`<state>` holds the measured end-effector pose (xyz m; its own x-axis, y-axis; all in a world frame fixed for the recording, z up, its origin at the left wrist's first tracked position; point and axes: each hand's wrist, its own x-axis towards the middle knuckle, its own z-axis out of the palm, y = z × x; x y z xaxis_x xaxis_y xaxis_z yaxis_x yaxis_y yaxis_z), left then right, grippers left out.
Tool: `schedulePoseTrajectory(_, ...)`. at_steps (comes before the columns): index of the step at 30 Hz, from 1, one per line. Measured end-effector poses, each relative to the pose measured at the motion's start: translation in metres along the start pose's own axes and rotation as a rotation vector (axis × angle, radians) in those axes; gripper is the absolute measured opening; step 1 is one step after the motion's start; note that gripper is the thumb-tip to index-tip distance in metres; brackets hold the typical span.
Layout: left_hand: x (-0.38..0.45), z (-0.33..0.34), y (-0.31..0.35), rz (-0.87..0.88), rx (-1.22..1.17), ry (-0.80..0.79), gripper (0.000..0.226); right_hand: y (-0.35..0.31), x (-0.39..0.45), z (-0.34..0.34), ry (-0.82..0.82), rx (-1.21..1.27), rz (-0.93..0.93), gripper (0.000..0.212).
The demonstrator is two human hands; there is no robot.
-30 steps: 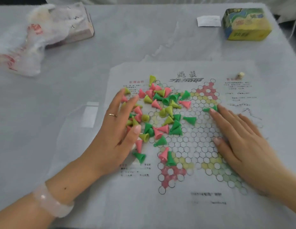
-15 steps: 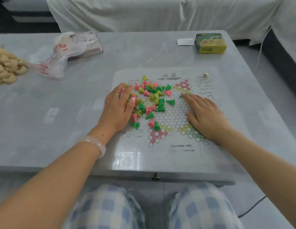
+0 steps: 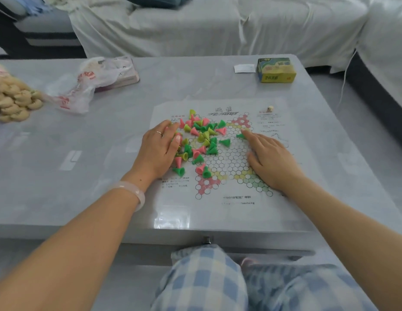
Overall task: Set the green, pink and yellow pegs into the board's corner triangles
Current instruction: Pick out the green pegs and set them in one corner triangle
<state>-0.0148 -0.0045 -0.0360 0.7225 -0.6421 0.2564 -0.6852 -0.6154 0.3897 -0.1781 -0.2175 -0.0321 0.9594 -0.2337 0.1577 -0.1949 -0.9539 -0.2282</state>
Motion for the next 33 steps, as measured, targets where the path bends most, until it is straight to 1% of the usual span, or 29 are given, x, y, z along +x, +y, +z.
schedulePoseTrajectory(4,0.0,0.0,0.001,0.025,0.0,-0.011,0.068,-0.002,-0.004,-0.004,0.035,0.017,0.016,0.045)
schedulePoseTrajectory(8,-0.001,0.001,0.001,0.033,0.017,-0.016,0.068,-0.003,-0.005,-0.006,0.028,0.033,0.012,0.044)
schedulePoseTrajectory(12,-0.002,0.0,0.001,0.042,0.03,0.009,0.068,-0.004,-0.006,-0.006,0.047,0.017,0.013,0.044)
schedulePoseTrajectory(17,-0.004,-0.002,0.002,0.064,0.04,-0.001,0.07,-0.007,-0.009,-0.004,0.107,-0.047,0.014,0.043)
schedulePoseTrajectory(21,-0.007,-0.007,0.003,0.065,0.041,-0.002,0.07,-0.007,-0.008,-0.005,0.123,-0.021,0.026,0.042)
schedulePoseTrajectory(23,-0.008,-0.007,0.002,0.071,0.021,0.009,0.067,-0.007,-0.005,-0.006,0.159,0.053,0.07,0.038)
schedulePoseTrajectory(25,-0.008,-0.007,0.0,0.059,-0.03,0.06,0.061,-0.012,-0.001,-0.007,0.245,0.141,0.122,0.03)
schedulePoseTrajectory(27,-0.009,-0.01,0.001,-0.023,-0.137,0.134,0.043,-0.021,0.009,-0.009,0.291,0.169,0.109,0.025)
schedulePoseTrajectory(28,-0.009,-0.012,0.002,-0.077,-0.196,0.165,0.032,-0.027,0.015,-0.01,0.277,0.161,0.087,0.025)
schedulePoseTrajectory(29,-0.009,-0.013,0.005,-0.124,-0.238,0.19,0.027,-0.033,0.022,-0.01,0.242,0.147,0.064,0.026)
schedulePoseTrajectory(31,-0.009,-0.016,0.014,-0.176,-0.272,0.187,0.026,-0.045,0.033,-0.008,0.155,0.129,0.042,0.031)
schedulePoseTrajectory(33,-0.014,-0.018,0.029,-0.16,-0.304,0.176,0.025,-0.053,0.04,-0.005,0.09,0.128,0.057,0.034)
